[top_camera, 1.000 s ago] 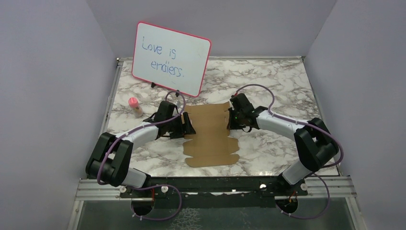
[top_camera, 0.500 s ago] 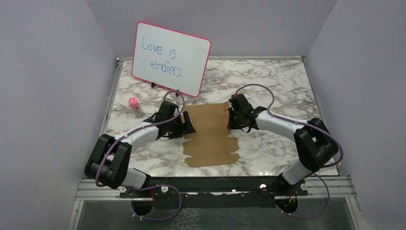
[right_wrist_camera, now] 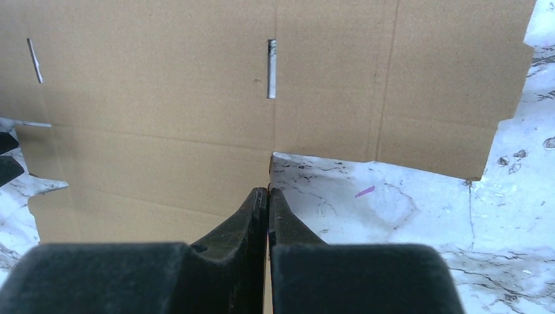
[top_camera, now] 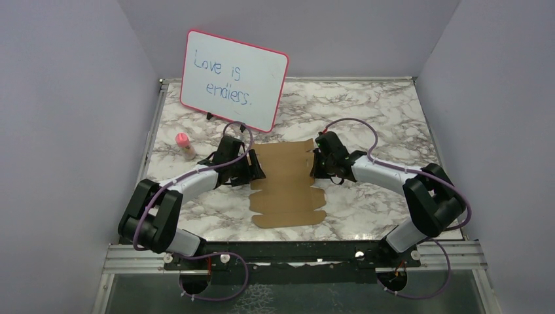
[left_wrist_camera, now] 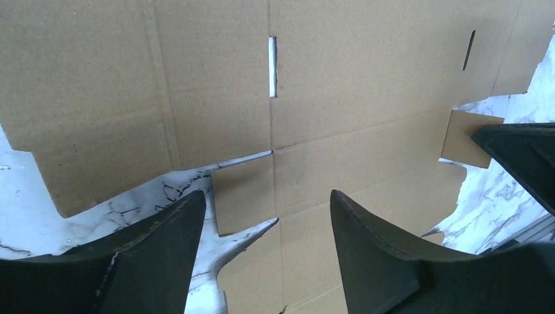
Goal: Fold the paper box
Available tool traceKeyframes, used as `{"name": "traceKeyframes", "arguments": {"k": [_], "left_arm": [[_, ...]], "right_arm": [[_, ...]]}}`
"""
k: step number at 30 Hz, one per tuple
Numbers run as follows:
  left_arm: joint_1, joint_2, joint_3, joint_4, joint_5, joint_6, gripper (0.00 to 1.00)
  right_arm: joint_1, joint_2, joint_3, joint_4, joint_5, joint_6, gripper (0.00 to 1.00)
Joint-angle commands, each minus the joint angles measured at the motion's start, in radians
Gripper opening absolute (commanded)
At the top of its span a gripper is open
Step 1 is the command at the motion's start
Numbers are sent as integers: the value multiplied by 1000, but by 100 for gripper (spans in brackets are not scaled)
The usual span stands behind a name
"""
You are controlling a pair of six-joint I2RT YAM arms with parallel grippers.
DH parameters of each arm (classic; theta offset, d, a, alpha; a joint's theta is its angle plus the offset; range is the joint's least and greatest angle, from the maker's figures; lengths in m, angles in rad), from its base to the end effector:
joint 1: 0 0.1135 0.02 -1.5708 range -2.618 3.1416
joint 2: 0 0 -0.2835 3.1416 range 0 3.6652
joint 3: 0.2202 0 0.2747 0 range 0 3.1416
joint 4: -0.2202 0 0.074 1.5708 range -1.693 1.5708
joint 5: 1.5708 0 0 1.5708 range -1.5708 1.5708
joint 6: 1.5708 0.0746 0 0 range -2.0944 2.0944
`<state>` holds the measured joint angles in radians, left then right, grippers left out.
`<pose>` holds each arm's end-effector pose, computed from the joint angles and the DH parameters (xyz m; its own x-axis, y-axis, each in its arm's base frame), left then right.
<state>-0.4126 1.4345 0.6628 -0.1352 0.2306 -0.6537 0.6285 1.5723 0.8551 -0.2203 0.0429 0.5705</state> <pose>0.2733 -0.1382 0.1350 -0.8886 -0.2573 -0.3797 -0.0264 0.8552 -0.5176 0.2848 0.2031 0.1463 -0.8549 0.0457 -0.5168 -0.1249 0.9487 0.2905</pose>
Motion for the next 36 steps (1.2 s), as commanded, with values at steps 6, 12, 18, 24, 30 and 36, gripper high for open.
{"name": "traceKeyframes", "arguments": {"k": [6, 12, 18, 24, 30, 36], "left_arm": [[0, -25, 34, -12, 75, -24, 66], [-3, -60, 48, -13, 100, -45, 62], [-11, -93, 71, -14, 114, -63, 61], [-20, -60, 100, -18, 137, -54, 61], [-56, -24, 123, -18, 126, -49, 61], [-60, -59, 137, -148, -27, 1, 71]], "right_arm": [[11, 15, -37, 23, -29, 12, 8], [11, 20, -36, 30, -32, 15, 8], [11, 24, -39, 35, -34, 21, 8], [11, 29, -33, 30, -32, 23, 9], [11, 32, -26, 32, -37, 26, 9], [11, 31, -29, 29, -35, 26, 9]]}}
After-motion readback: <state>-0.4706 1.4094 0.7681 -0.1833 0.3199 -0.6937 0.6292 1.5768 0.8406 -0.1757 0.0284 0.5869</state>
